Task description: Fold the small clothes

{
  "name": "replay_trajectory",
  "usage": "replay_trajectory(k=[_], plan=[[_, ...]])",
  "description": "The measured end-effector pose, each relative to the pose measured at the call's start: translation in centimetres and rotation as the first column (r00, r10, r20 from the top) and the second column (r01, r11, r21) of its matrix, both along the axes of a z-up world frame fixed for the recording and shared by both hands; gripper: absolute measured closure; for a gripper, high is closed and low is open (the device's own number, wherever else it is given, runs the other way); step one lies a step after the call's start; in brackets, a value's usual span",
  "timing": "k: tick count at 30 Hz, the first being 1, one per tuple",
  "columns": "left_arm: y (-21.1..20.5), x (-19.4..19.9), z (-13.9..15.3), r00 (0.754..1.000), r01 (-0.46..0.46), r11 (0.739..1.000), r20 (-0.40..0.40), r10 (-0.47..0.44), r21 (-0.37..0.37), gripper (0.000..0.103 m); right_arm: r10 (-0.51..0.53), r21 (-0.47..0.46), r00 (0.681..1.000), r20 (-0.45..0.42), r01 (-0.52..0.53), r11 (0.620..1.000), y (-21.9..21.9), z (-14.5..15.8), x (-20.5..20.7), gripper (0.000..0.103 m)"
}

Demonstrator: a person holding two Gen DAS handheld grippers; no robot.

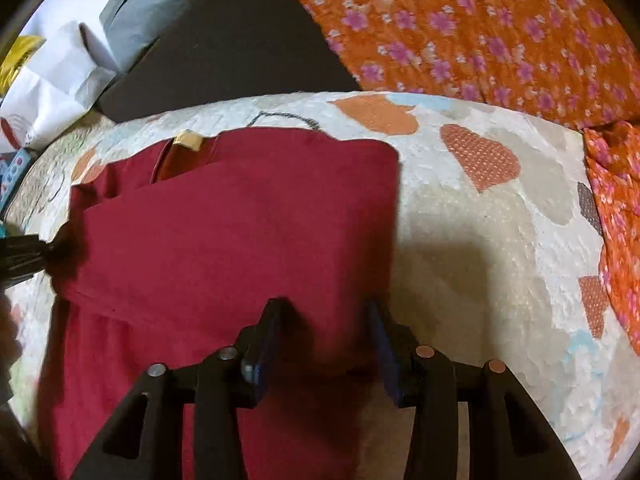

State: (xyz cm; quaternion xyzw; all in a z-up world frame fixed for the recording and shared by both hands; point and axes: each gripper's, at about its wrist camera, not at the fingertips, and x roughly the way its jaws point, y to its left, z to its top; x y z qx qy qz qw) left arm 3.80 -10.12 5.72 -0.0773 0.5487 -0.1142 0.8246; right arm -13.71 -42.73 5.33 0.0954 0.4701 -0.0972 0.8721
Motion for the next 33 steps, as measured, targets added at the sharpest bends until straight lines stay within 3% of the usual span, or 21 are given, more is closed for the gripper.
replay_trajectory(k=[5, 9, 14, 19, 22, 25, 33], plan=[[0.8, -1.1, 0.6, 1.0, 0.001, 1.0, -0.009, -0.001, -0.001, 0.067, -0.014, 0.054, 1.0, 0.025, 0.012, 0.998, -0.2, 1.9, -2.3, 0.06], [1.8, -2.4, 0.9, 0.999, -0.006, 0.998, -0.049, 0.003, -0.068, 0.064, -0.064, 0.057, 0.998, -0.004, 0.064, 0.996, -0.5, 0.9, -3.1, 0.06], [1.7, -3.2, 1.6, 0.999, 0.033, 0.996, 0.002, -0.033, -0.079, 0.055, -0.108, 0.101, 0.994, 0.032, 0.104, 0.989, -0.9, 0.9, -4.1, 0.06], [0.8, -2.2, 0.0, 0.999, 0.035, 0.999, 0.001, -0.035, 0.027, 0.055, -0.124, 0.075, 0.989, 0.082, 0.118, 0.99, -0.5, 1.9, -3.5, 0.06], [0.3, -2.1, -1.0, 0.999, 0.036, 0.994, 0.018, -0.038, 0.099, 0.054, -0.147, 0.007, 0.989, 0.005, 0.147, 0.989, -0.9, -0.2, -1.7, 0.06], [0.0, -2.3, -0.8, 0.998, 0.044, 0.992, 0.03, -0.048, 0.118, 0.054, -0.155, 0.056, 0.988, 0.021, 0.154, 0.987, -1.3, -1.3, -2.0, 0.06], [0.4, -4.3, 0.4, 0.997, 0.045, 0.992, 0.051, -0.052, 0.12, 0.054, -0.109, 0.074, 0.994, 0.022, 0.107, 0.992, -0.1, 1.2, -6.2, 0.06]])
